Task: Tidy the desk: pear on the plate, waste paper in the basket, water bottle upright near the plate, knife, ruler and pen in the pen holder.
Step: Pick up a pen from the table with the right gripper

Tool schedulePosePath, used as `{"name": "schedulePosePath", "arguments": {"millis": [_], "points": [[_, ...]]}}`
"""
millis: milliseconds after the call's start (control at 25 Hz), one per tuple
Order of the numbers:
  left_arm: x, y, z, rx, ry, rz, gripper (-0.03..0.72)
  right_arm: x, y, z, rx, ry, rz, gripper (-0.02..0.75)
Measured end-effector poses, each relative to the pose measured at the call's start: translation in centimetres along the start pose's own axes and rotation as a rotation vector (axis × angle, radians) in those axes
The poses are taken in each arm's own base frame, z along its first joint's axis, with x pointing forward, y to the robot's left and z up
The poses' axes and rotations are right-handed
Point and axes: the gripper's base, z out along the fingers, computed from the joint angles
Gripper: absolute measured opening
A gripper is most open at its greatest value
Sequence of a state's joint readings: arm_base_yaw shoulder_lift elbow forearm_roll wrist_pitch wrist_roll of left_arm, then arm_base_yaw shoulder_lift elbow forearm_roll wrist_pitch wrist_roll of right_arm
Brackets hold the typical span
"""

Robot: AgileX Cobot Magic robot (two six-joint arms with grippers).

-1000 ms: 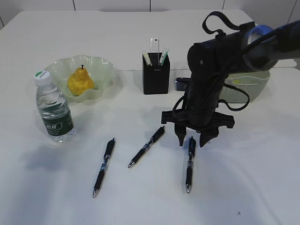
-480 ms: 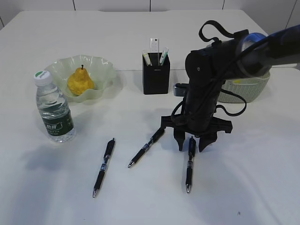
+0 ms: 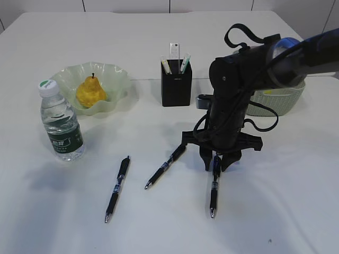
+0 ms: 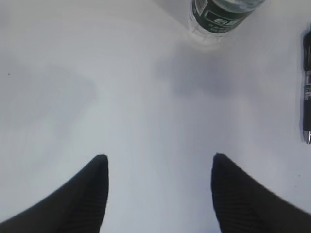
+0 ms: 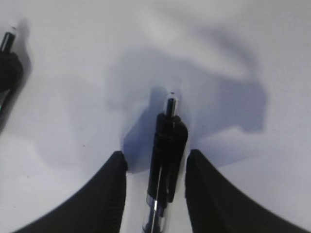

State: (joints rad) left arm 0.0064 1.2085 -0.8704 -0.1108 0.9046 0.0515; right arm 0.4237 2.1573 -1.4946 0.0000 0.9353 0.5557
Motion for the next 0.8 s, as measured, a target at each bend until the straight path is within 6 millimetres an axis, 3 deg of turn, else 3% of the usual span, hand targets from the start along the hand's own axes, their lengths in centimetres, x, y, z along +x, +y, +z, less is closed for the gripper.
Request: {"name": "schedulePosePath", "arguments": {"millis": [520,800], "points": [[0.0,0.0,0.0,0.0,0.0,0.0,0.466,-0.01,0.01,0.0,-0.001,-0.001,0.002,0.053],[-0.02,0.0,0.0,0.0,-0.002,0.0,0.466,-0.07,-0.01,-0.04,0.003,-0.006,-0.002,0.028]]}}
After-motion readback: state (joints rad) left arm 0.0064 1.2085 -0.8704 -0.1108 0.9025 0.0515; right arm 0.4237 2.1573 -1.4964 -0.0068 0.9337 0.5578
